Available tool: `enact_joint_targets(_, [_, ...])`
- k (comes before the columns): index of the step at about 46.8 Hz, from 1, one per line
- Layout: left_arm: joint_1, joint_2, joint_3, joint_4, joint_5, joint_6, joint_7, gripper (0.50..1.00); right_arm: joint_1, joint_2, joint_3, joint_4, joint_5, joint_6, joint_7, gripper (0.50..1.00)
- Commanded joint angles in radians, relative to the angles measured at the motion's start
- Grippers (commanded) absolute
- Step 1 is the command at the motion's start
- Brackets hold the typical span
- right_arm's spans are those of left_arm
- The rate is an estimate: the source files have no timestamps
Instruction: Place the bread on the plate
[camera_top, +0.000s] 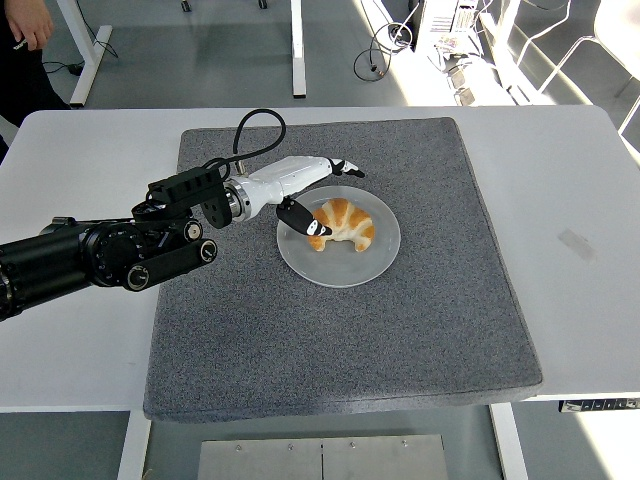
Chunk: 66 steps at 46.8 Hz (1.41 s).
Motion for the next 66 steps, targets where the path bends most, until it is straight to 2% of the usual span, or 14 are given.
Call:
enact_joint_targets(1, [-0.001,0.008,-0.070,0.000,-0.074,-0.002,0.000,0.922,0.000,0.000,0.000,0.000,0.000,0.000,0.000,1.000])
enact_joint_targets(10, [-0.003,0.057,-0.170,0.000,-0.246,-0.006,-0.001,0.968,0.000,0.000,0.000,0.000,0.000,0.000,0.000,1.000])
enact_joint_targets(25, [0.006,0.124,-0.272,0.003,-0.477,0.003,-0.001,0.977,0.000,0.000,0.000,0.000,0.000,-0.001,0.000,1.000])
enact_joint_targets(31, [0.017,0.129,-0.309,0.011,-0.585,0.003,0.002,0.999,0.000,0.000,0.000,0.000,0.000,0.000,0.000,1.000])
enact_joint_targets(43, [0.048,0.140,-0.312,0.031,-0.678,0.003,-0.003,0.999,0.000,0.000,0.000,0.000,0.000,0.000,0.000,1.000])
enact_joint_targets(51, [0.075,0.132,-0.312,0.090,-0.697,-0.003,-0.003,0.998,0.000,0.000,0.000,0.000,0.000,-0.001,0.000,1.000])
enact_joint_targets(66, [0.134,0.126,-0.423,0.112,-0.832,-0.006,-0.112,0.993,0.000,0.000,0.000,0.000,0.000,0.000,0.000,1.000])
